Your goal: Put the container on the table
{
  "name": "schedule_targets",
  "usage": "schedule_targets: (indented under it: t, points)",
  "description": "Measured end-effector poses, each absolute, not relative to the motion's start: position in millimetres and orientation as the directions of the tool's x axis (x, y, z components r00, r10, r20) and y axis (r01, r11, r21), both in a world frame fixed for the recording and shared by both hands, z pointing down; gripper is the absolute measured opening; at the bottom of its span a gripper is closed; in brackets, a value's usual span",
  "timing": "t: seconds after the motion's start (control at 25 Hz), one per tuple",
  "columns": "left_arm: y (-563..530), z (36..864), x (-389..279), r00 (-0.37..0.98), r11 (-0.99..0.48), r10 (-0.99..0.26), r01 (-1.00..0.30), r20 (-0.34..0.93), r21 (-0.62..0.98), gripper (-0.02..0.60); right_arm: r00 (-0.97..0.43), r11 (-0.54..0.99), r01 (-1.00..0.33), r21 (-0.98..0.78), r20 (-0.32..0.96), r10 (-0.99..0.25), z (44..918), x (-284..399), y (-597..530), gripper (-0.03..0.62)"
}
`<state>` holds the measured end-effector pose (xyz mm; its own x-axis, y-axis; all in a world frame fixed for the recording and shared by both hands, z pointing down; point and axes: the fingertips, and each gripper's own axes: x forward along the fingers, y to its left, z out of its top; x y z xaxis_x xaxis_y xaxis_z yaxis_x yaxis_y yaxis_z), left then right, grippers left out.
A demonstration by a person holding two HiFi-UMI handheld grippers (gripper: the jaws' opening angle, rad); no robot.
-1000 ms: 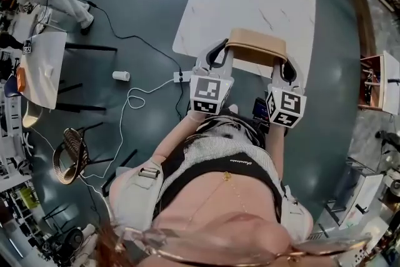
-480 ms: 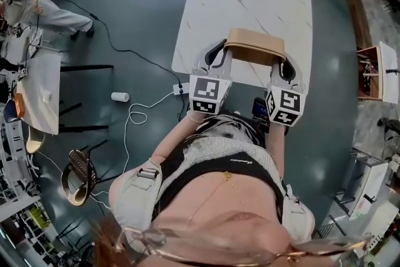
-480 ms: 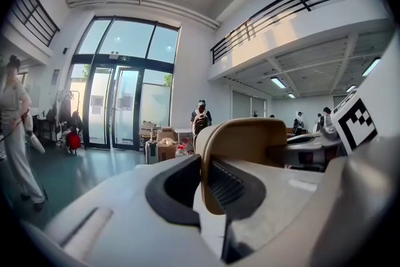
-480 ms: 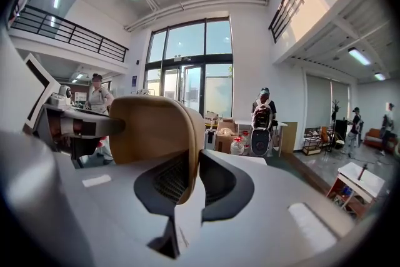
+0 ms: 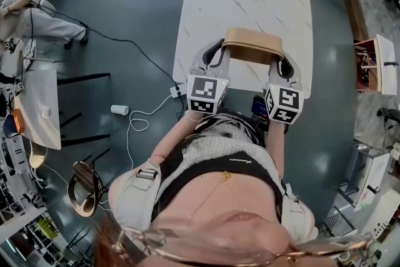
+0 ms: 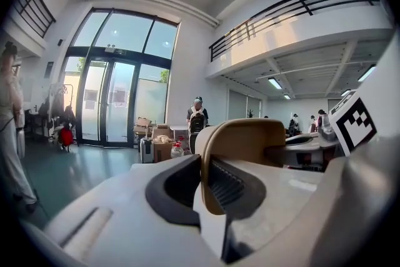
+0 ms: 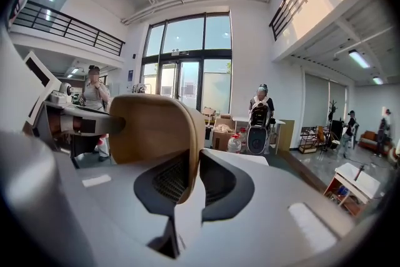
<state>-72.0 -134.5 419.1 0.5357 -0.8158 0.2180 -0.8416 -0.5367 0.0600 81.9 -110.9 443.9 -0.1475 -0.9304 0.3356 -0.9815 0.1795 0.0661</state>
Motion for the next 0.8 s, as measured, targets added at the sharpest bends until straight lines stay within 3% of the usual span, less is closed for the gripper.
schedule_targets:
  t: [0.8]
  points:
    - [-164, 431, -91, 0.585, -0.584, -0.777, -0.808, 0.233, 0.080, 0.029, -0.088, 0.117, -0.991, 0.067, 0.342, -0.936, 454, 60, -131, 0.060]
